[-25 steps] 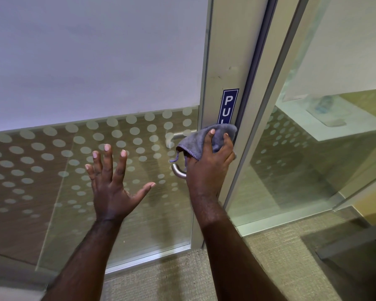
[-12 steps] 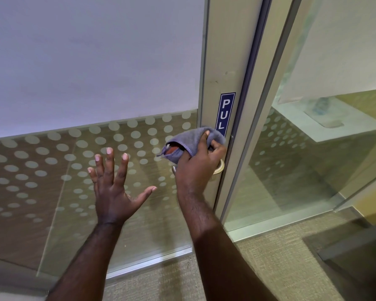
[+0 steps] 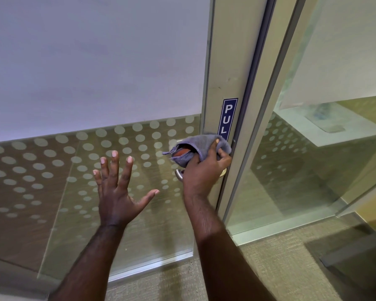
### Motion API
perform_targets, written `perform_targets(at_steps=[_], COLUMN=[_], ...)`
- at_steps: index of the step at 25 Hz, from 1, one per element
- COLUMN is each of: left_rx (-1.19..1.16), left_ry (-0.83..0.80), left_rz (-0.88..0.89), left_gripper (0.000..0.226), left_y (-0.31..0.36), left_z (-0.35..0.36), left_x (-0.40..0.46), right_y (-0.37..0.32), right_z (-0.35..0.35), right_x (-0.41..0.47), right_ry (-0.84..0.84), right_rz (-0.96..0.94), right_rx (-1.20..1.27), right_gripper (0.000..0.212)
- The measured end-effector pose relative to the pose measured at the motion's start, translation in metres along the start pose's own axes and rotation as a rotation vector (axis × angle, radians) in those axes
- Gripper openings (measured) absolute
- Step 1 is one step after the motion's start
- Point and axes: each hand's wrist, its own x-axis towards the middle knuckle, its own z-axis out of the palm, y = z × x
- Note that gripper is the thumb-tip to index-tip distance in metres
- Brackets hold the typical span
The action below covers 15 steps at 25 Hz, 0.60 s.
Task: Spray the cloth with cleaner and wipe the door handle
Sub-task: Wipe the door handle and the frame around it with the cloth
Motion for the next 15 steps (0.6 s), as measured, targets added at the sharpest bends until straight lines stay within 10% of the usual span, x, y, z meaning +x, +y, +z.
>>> perform_targets(at_steps=[5, 15], left_rx=[0.015, 0.05], left_ry=[-0.001, 0.069], left_rz=[-0.011, -0.028], left_gripper=[0.102, 0.106], left_y=[0.001, 0.003], left_z=[0.001, 0.012], left_x=[-0.001, 0.0], right_y=[-0.002, -0.006], right_z=[0.001, -0.007], right_x=[-0.001, 0.019], right_ry=[0.01, -0.007], right_rz=[0.088, -0.503], right_rx=[0.068, -0.167], right_gripper=[0.057, 0.067])
